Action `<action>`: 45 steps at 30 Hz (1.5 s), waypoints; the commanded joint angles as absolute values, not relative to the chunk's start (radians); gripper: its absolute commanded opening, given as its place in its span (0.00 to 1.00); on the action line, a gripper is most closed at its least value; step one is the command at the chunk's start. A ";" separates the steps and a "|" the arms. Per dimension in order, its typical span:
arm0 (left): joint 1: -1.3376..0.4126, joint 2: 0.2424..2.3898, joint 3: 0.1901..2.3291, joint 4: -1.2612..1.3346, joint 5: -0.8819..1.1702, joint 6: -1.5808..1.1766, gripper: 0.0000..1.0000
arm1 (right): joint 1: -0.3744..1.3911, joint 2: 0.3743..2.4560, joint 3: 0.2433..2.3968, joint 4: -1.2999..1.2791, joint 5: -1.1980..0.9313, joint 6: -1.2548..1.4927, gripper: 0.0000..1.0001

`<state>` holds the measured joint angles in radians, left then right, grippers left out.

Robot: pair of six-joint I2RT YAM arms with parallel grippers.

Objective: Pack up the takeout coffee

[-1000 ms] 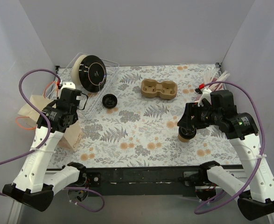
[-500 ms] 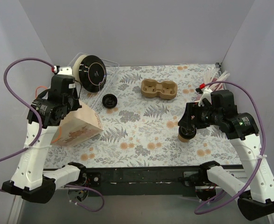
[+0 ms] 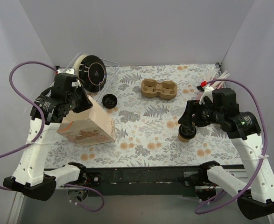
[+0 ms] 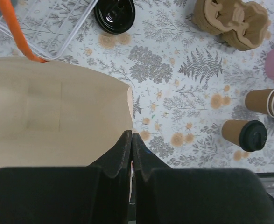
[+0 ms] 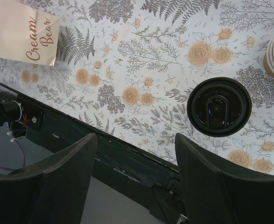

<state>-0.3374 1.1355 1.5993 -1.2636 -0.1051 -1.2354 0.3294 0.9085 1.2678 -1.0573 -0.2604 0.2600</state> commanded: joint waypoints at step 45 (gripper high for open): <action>-0.937 1.554 1.854 -1.006 -0.321 -1.686 0.67 | 0.328 0.907 1.387 -1.083 -0.175 0.218 0.79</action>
<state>-0.9318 1.6104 1.7882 -1.0492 -0.2729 -1.7348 0.3294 0.8948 1.3136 -1.1168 -0.1894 0.2176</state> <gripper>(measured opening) 0.581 0.786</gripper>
